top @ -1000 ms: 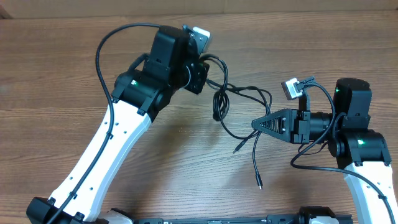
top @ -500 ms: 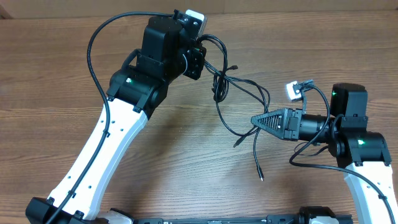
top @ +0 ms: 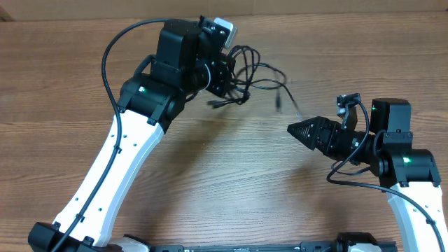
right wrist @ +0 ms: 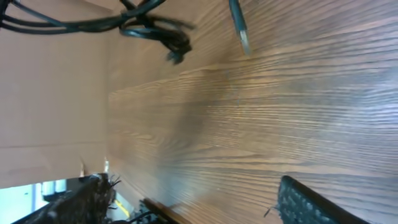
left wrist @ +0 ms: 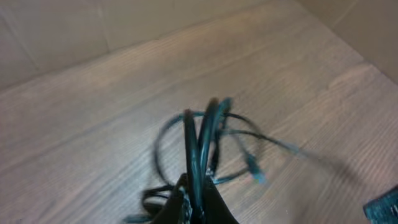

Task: Untangle cables

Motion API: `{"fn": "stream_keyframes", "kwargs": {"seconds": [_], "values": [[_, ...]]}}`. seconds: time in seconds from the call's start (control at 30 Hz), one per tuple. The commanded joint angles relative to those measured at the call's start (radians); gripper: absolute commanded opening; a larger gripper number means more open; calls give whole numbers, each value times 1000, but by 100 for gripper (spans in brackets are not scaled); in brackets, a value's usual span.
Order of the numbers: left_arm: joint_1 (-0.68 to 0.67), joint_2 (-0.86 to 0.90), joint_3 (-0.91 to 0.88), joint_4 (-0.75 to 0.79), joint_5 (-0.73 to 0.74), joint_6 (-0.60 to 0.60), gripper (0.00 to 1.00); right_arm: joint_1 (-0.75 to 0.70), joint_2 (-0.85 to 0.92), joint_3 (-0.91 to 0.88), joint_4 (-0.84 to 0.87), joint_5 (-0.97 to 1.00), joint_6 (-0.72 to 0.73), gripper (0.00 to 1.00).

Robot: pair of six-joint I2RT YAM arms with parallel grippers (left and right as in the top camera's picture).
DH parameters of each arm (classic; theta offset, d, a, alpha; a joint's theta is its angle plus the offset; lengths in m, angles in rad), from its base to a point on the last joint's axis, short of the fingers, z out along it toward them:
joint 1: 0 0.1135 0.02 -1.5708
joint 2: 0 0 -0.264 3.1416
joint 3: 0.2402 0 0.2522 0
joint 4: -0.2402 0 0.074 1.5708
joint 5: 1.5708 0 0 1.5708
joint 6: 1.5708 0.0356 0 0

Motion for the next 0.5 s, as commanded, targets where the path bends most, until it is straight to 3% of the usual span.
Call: {"fn": "stream_keyframes", "kwargs": {"seconds": [0.0,0.13,0.33,0.47], "values": [[6,-10,18,-27,33,6,4,-5,-9,15,2,25,-3,87],[2,-10,18,-51,45,5,4,-5,-9,15,3,24,21,88],[-11,-10,18,-54,141,1,4,-5,-9,15,10,24,252,100],[-26,-10,18,-48,189,-7,4,-5,-9,15,14,24,340,100]]}}
